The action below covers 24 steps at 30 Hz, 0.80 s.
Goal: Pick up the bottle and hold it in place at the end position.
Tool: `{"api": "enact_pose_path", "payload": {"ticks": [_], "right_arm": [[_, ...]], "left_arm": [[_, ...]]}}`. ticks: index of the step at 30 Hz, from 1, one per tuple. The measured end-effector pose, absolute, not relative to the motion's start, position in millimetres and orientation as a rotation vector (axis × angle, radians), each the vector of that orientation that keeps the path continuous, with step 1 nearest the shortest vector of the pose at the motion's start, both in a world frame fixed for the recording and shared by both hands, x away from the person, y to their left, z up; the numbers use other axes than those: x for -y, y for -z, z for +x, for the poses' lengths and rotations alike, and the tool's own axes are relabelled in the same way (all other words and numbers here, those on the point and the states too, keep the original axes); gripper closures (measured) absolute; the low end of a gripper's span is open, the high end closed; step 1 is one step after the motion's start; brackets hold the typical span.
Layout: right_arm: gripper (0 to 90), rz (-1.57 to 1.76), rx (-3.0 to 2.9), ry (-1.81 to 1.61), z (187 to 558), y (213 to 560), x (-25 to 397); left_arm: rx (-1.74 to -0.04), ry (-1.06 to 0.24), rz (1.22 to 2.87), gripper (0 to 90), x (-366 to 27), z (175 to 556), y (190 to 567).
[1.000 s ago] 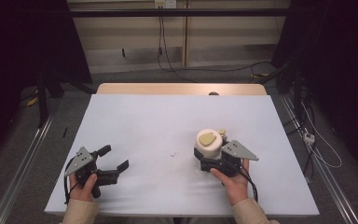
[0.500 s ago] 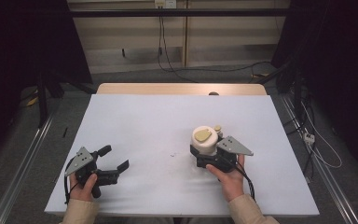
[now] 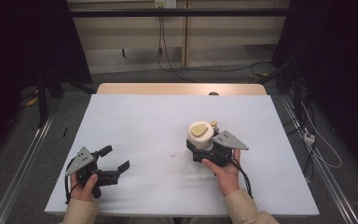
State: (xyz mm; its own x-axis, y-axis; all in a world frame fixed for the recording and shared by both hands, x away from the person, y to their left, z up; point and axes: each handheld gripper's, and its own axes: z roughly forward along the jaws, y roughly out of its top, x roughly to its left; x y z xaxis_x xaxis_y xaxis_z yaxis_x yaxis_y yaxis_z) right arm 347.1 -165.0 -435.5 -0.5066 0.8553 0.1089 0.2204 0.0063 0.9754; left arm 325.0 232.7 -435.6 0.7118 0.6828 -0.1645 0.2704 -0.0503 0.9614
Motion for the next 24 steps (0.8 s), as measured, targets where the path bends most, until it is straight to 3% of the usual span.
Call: {"api": "enact_pose_path", "payload": {"ticks": [24], "right_arm": [[6.9,1.096,-1.763,-1.536,364,436,150]], "left_arm": [[-0.778,-0.392,1.634,4.1,-233,325,436]]}}
